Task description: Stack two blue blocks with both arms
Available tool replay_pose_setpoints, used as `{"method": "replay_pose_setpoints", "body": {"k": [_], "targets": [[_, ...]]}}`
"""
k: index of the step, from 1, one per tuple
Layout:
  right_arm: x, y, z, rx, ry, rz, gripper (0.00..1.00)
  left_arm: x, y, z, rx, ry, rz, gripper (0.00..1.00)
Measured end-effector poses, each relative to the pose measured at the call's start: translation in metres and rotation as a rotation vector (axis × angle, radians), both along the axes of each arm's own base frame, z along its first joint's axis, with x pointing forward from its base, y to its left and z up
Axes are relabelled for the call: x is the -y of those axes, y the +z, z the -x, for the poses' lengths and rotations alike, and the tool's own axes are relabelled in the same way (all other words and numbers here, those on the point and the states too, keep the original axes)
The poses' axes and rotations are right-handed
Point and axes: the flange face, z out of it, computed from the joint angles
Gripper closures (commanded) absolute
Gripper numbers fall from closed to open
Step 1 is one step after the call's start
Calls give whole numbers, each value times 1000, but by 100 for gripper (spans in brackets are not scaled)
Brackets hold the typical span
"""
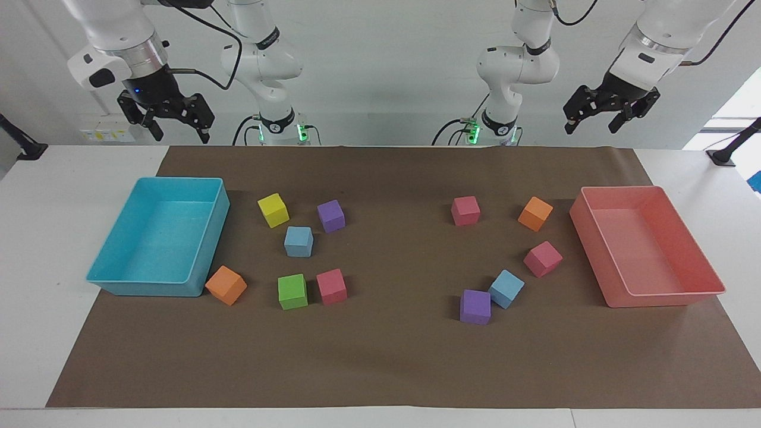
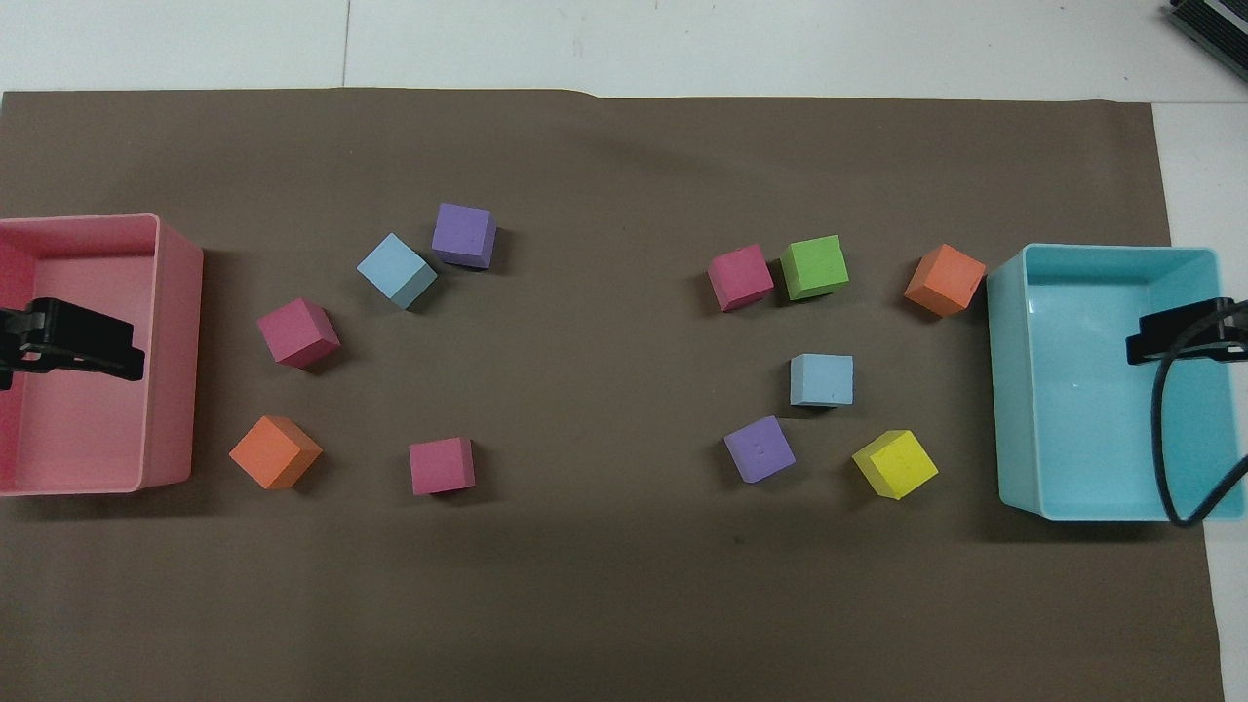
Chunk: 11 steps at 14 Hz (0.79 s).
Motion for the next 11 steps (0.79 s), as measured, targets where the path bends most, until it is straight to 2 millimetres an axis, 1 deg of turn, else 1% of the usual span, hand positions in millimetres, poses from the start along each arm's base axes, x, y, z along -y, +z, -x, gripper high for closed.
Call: {"method": "replay_pose_setpoints", "body": {"k": [2,6,8,11], "targets": [[0,0,0,0,0,0,0,-2,0,0,-1,4,0,0],[0,0,0,0,0,0,0,-20,-10,0,-22,-9,3,0],[0,0,0,0,0,0,0,-22,-16,7,-29,-19,5,0],[0,0,0,0,0,0,0,-22,-17,15,-11,-25,8,0]]}}
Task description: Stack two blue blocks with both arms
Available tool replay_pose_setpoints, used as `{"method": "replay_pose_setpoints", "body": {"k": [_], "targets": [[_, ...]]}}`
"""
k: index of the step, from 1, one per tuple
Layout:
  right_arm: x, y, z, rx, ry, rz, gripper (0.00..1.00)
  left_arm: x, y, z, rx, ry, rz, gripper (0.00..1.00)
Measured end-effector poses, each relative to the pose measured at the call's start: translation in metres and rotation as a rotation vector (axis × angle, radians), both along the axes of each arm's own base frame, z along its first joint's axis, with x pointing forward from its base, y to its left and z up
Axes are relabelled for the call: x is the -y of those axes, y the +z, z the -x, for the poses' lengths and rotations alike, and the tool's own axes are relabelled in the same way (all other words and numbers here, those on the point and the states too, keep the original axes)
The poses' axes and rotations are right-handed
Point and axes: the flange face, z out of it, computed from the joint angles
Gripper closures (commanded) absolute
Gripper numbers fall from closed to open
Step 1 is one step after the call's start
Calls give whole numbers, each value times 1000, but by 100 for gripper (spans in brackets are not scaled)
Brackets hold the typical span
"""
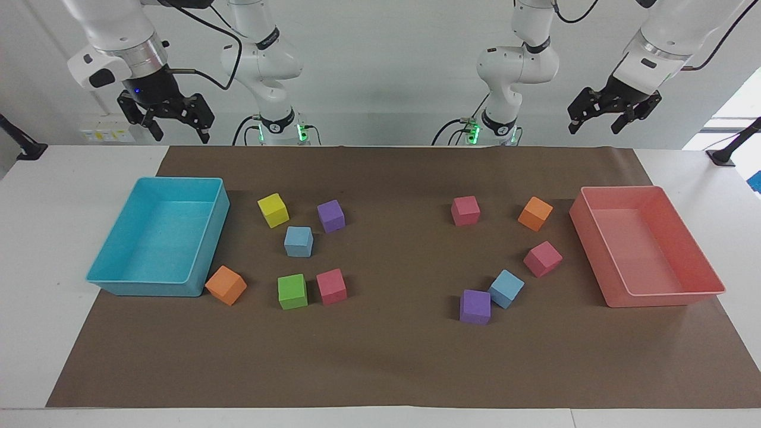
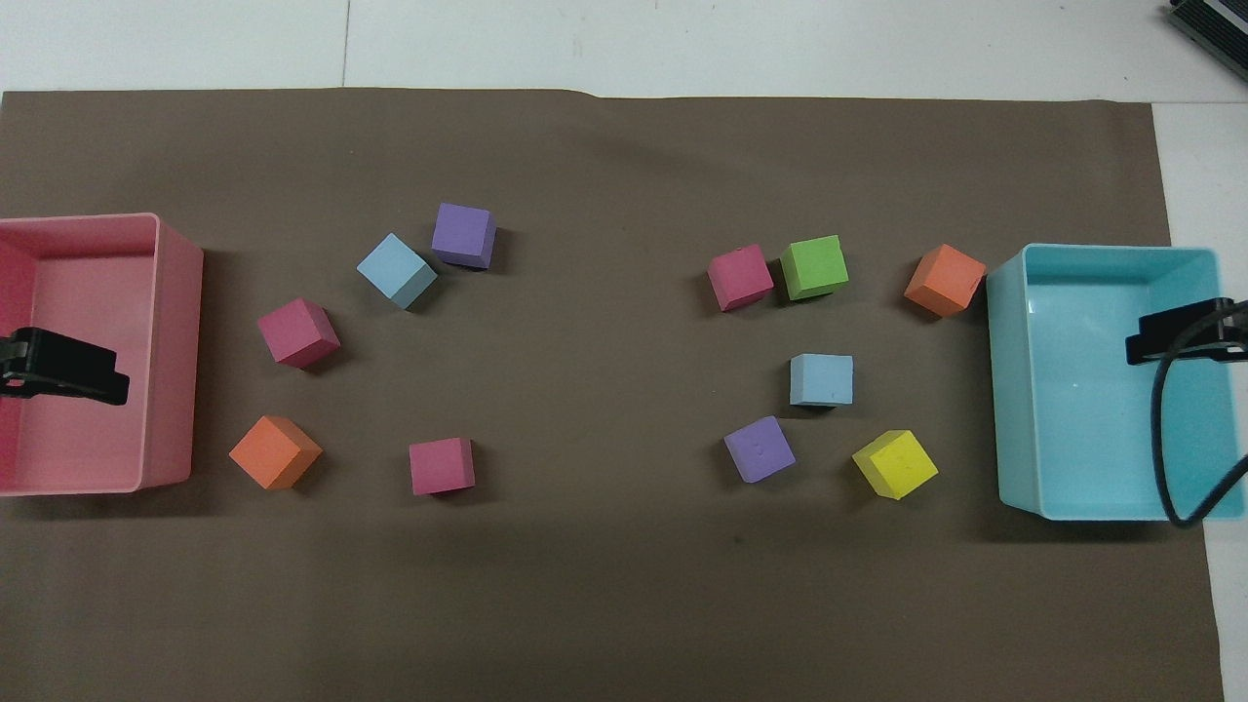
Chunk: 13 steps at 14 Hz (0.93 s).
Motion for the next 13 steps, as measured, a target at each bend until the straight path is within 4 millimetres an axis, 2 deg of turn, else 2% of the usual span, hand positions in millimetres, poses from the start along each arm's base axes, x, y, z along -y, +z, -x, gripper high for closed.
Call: {"method": "replay_pose_setpoints", "body": {"k": [10,13], "targets": [[4,0,0,3,-6,-1,0,-1,1,-1,27,2,2,0],[0,-2,-3,18,4,-2,0,-2,1,-1,27,5,3,0]]}}
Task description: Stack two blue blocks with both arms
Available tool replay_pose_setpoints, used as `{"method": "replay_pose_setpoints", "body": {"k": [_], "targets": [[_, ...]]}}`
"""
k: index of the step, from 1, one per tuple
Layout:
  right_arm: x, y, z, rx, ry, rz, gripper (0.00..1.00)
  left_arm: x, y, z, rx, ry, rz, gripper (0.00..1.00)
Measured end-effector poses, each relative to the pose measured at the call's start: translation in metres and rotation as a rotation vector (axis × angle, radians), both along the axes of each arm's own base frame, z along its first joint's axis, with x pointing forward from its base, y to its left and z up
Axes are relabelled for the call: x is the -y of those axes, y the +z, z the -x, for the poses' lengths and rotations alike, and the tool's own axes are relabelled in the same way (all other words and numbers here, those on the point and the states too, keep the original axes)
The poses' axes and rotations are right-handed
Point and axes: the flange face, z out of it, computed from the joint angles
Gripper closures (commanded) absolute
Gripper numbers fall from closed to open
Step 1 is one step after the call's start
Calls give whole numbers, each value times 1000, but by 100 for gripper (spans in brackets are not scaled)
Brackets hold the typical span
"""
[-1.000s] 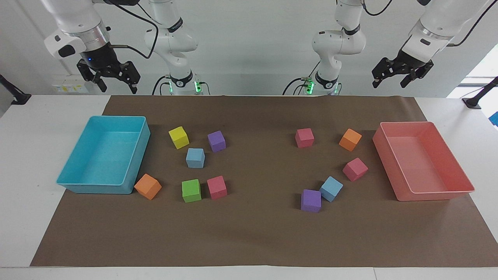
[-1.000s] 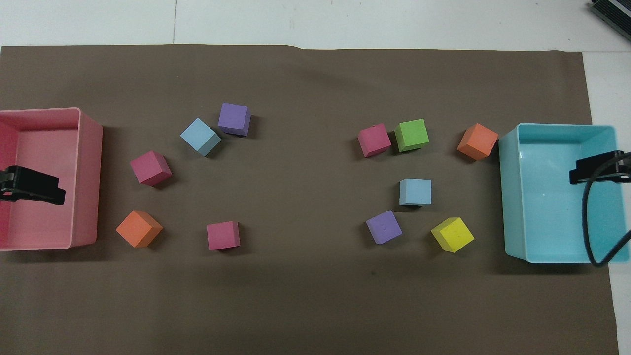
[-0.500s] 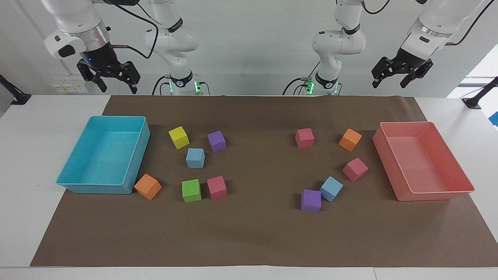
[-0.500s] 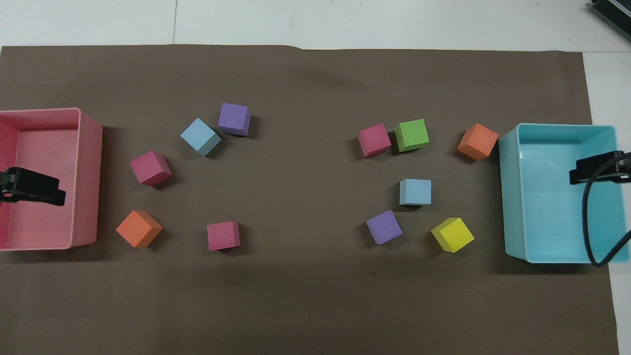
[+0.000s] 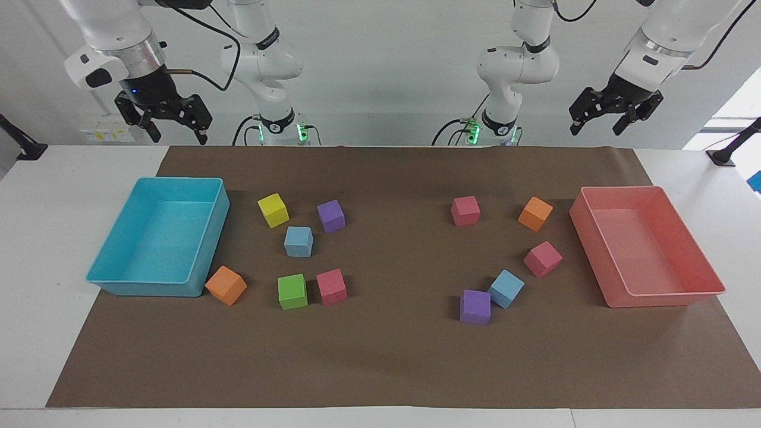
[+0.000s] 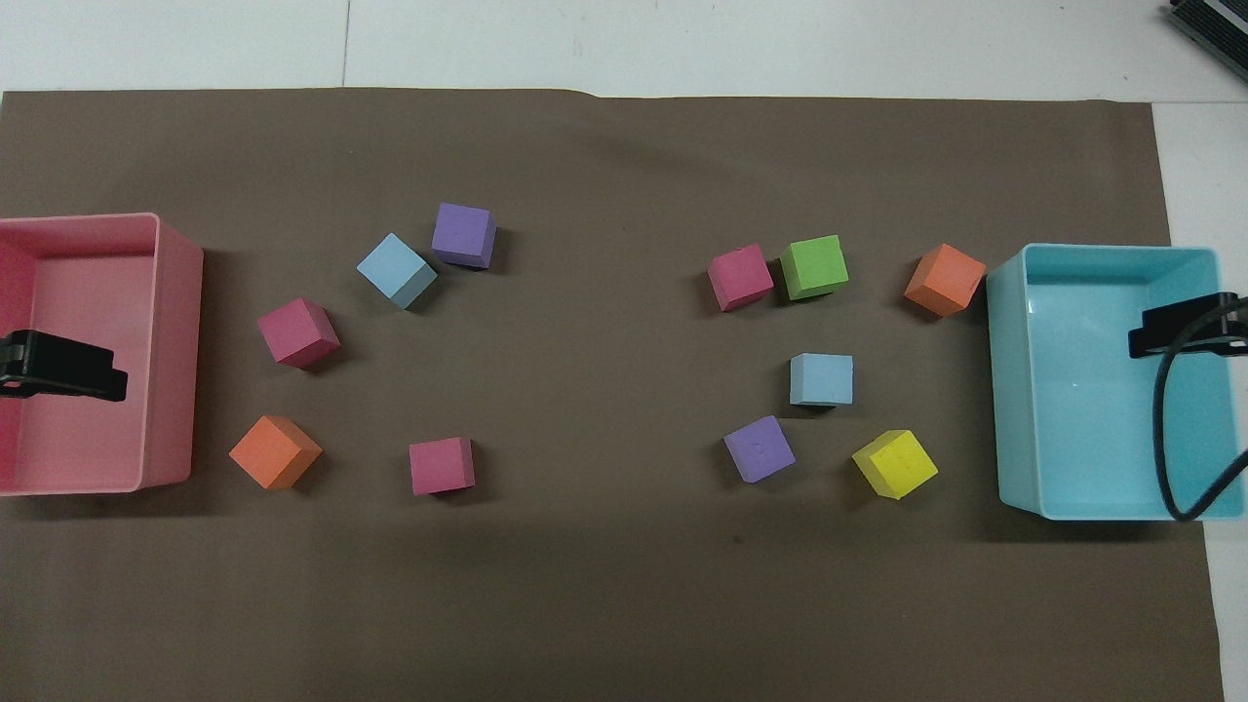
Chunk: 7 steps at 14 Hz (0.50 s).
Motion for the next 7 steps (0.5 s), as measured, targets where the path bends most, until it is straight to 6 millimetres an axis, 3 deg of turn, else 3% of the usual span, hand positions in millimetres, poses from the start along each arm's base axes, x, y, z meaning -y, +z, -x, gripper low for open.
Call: {"method": "replay_pose_setpoints", "body": {"k": [2,7], "targets": [[-13,-8,-3,3,23,-1,0,0,0,0,0,0,0,0],[-66,-40,-16,21,77,-1,0,0,0,0,0,0,0,0]]}}
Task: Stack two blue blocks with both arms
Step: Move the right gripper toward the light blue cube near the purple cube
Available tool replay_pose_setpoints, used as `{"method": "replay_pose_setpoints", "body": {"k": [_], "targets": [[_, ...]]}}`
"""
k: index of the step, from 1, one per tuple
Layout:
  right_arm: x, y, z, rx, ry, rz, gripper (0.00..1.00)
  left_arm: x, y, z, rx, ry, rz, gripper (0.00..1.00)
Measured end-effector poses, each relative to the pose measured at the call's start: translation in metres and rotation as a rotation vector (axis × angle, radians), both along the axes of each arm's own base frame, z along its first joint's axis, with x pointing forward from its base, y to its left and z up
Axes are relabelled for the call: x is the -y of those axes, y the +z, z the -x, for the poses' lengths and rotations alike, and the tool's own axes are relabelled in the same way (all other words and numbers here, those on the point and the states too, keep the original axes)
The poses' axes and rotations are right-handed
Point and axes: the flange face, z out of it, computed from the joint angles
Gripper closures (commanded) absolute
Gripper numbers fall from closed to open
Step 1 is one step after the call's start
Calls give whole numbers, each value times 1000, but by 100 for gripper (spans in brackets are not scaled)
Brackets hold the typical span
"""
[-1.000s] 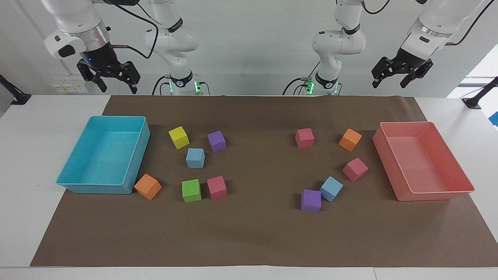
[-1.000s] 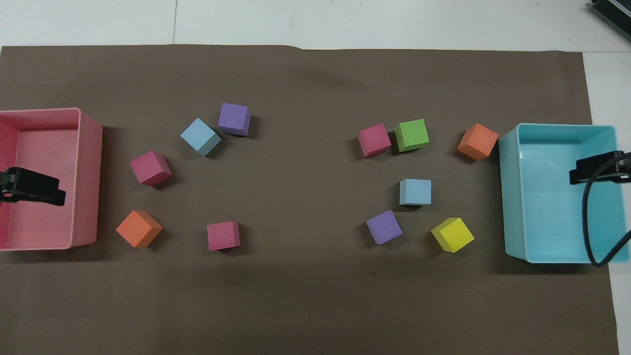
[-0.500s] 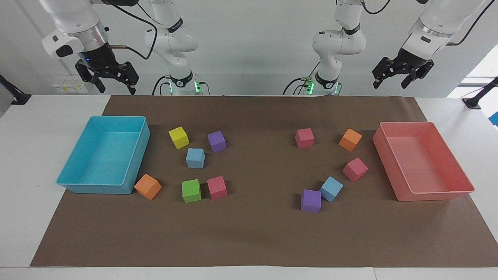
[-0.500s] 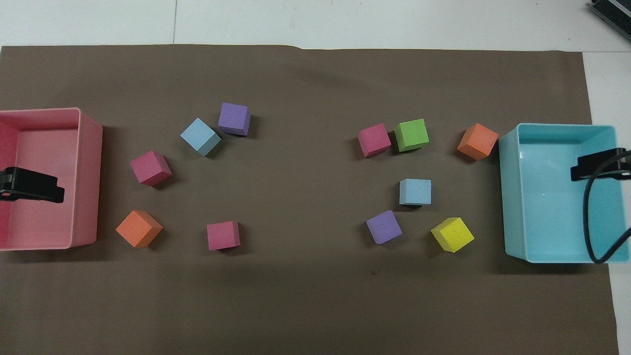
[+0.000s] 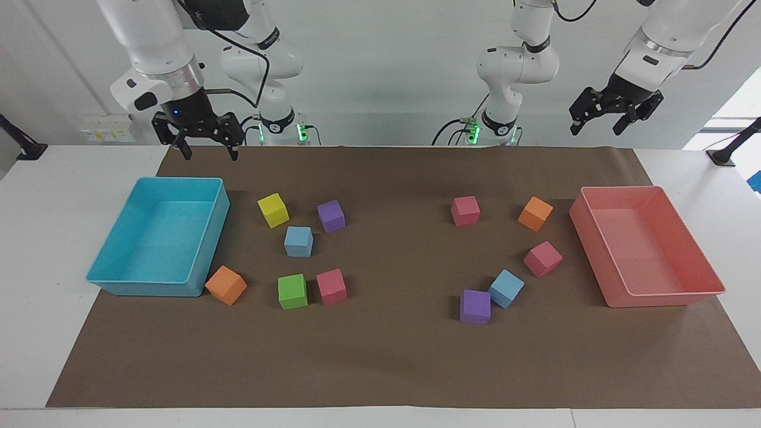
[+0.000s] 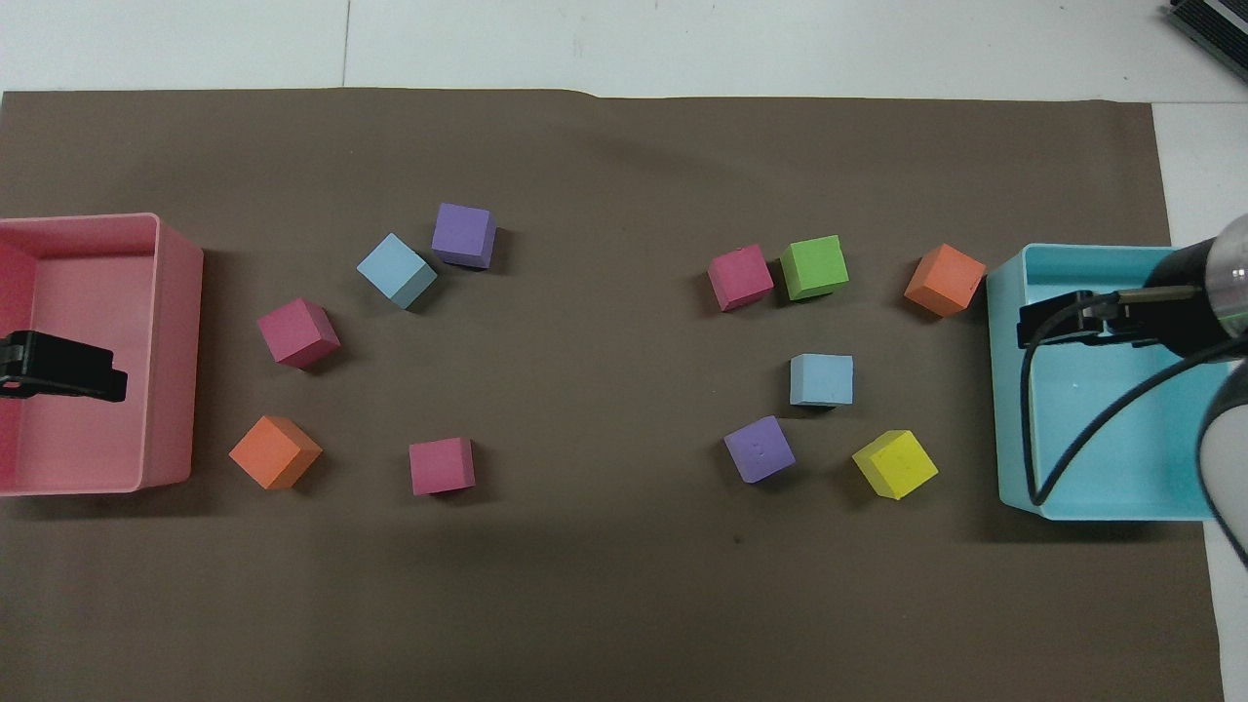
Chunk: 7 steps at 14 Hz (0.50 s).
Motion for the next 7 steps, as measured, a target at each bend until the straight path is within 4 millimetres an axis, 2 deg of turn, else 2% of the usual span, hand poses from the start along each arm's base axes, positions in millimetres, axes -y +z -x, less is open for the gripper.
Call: {"method": "replay_pose_setpoints", "body": {"k": [4,7], "targets": [[-30,-35,-11,-15,51,3,0,0,0,0,0,0,0,0],[-39,-80,-18,-12,67,2,0,0,0,0,0,0,0,0]]}}
